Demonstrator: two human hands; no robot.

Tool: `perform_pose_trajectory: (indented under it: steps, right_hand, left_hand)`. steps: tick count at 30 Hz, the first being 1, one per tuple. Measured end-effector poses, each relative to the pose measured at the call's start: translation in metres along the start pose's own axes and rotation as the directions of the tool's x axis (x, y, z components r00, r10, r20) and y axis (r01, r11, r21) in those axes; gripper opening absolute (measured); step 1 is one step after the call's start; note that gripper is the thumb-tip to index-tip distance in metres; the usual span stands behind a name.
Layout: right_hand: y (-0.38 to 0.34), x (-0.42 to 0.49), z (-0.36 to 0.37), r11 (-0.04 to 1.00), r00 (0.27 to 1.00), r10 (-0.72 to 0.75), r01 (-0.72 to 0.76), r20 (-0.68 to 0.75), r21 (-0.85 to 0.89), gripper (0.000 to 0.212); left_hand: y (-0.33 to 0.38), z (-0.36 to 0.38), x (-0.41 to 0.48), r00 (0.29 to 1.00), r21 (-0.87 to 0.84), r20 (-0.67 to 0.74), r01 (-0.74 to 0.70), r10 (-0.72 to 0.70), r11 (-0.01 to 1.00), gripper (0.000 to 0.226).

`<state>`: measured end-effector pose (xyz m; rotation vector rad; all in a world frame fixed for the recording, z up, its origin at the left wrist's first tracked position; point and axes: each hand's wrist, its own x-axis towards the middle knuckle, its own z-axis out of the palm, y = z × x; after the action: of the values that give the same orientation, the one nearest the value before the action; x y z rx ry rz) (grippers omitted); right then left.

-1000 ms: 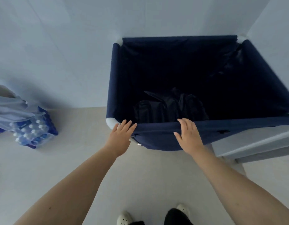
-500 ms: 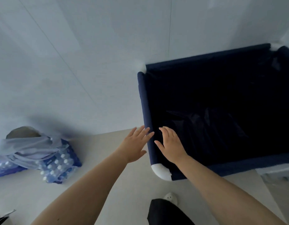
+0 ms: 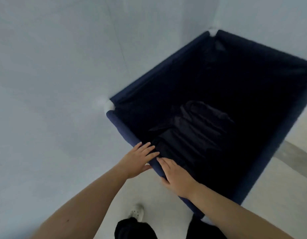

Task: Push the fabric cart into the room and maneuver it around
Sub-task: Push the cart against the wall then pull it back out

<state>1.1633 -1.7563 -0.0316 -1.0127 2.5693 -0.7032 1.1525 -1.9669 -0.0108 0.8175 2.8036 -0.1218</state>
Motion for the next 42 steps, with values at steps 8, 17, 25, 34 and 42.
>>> perform_pose_trajectory:
  steps: [8,17,25,34,42]
  right_hand:
    - [-0.043,-0.014,0.033,0.838,0.822,0.508,-0.541,-0.257,-0.075,0.049]
    - [-0.097,-0.031,0.064,0.434,0.371,0.791,-0.9,-0.487,0.019,0.045]
    - [-0.094,-0.023,0.058,0.362,0.358,0.798,-0.928,-0.485,-0.09,0.039]
    - [-0.087,-0.029,0.057,0.411,0.412,0.815,-0.907,-0.408,-0.095,0.041]
    - [-0.087,-0.03,0.058,0.409,0.4,0.854,-0.911,-0.332,-0.045,0.042]
  left_hand:
    - [-0.039,0.015,0.009,0.933,0.077,-0.203,-0.287,0.297,0.955,0.049]
    - [-0.072,0.026,0.003,0.946,0.072,-0.256,-0.185,0.198,0.98,0.045]
    - [-0.082,0.028,0.016,0.929,0.104,-0.232,-0.272,0.29,0.957,0.041]
    - [-0.08,0.014,0.012,0.967,0.056,-0.06,-0.246,0.249,0.968,0.046]
    - [-0.083,0.01,0.015,0.969,0.028,0.018,-0.245,0.245,0.969,0.048]
